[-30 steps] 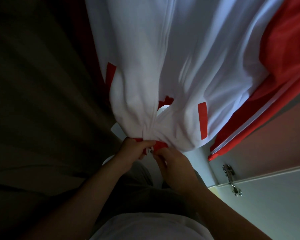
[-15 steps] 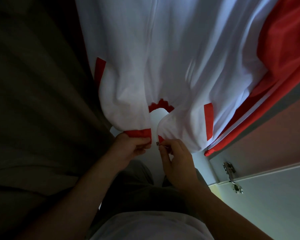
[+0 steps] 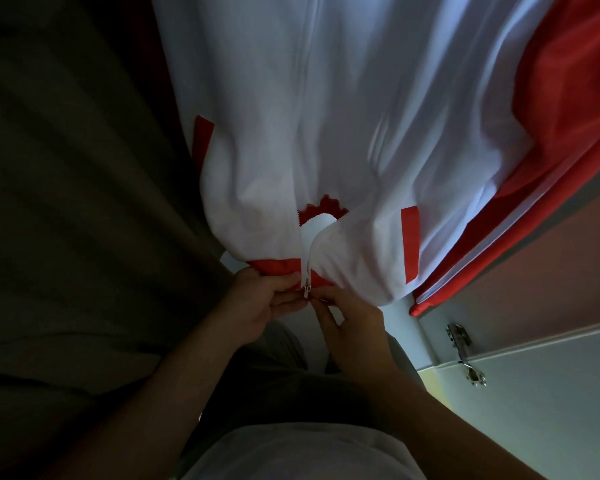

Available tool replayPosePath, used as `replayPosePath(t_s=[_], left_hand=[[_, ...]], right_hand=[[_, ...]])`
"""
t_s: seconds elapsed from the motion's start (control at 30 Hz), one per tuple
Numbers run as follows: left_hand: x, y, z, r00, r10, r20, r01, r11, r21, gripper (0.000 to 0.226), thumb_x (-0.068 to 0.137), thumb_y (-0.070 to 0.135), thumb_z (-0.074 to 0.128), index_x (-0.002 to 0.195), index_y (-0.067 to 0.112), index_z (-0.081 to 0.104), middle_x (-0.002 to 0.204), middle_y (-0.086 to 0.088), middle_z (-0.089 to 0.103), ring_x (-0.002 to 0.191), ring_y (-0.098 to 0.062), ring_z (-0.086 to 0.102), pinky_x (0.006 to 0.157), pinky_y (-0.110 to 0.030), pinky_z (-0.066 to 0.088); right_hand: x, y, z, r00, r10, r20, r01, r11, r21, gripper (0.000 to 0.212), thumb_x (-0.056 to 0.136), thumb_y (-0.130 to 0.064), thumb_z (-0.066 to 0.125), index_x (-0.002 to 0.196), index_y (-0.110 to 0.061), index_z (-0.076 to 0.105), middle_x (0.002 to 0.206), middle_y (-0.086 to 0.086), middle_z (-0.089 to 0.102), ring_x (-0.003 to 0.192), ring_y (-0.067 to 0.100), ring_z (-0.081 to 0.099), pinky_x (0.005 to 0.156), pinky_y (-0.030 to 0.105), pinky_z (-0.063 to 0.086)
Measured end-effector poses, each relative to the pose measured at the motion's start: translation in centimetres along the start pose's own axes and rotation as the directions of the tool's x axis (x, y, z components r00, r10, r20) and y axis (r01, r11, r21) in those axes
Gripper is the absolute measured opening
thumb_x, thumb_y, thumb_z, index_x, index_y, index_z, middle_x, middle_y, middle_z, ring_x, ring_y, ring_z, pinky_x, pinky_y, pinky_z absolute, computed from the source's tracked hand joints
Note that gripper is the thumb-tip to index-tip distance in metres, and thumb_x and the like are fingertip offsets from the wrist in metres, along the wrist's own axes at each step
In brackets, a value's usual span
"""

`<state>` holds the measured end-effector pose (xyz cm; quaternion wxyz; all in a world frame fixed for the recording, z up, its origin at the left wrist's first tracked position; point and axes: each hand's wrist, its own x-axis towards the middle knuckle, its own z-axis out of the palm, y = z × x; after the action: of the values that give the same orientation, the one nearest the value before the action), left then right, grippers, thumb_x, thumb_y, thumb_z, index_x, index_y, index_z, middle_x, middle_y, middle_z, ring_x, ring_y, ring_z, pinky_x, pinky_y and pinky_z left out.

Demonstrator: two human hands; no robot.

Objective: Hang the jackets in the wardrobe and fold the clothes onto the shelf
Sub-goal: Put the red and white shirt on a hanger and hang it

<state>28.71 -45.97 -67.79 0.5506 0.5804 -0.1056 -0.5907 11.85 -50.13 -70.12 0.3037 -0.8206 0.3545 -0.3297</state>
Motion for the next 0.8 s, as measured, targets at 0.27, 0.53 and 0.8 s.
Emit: replayPosePath(t_s=[0.27,0.53,0.8], left_hand=[[-0.6,0.1,0.3,1.000,-0.013,0.028,0.013,1.000,-0.001,0.034,0.092,0.007,0.062,0.126,0.013,0.060,0.113,-0.012,0.074,0.104,-0.029,0.072,0.089,-0.044,0.057],[-0.8,0.3,0.6,0.996,0.044,-0.073,-0.037,0.995,0.095,0.034,0.092,0.011,0.065,0.125,0.011,0.061,0.114,-0.011,0.073,0.105,-0.029,0.071,0.100,-0.050,0.052],[-0.6,-0.7,1.6,0.950,0.230,-0.209,-0.200,0.967,0.157,0.019,0.086,0.014,0.074,0.099,0.022,0.063,0.087,0.003,0.077,0.090,-0.020,0.074,0.088,-0.043,0.058]], right_hand=[[-0.2,-0.6,0.2,0.993,-0.044,-0.111,0.042,0.999,-0.016,0.018,0.078,-0.008,0.082,0.095,-0.010,0.076,0.093,0.002,0.076,0.084,0.014,0.072,0.087,0.022,0.055],[0.0,-1.0,0.2,0.997,0.001,-0.076,0.001,1.000,0.023,0.015,0.080,-0.003,0.080,0.093,-0.005,0.074,0.092,0.006,0.075,0.082,0.014,0.070,0.084,0.022,0.052],[-0.1,-0.7,0.1,1.000,0.014,-0.002,-0.014,0.999,0.031,0.014,0.082,0.000,0.077,0.094,-0.005,0.072,0.096,0.008,0.072,0.086,0.018,0.067,0.084,0.028,0.053]])
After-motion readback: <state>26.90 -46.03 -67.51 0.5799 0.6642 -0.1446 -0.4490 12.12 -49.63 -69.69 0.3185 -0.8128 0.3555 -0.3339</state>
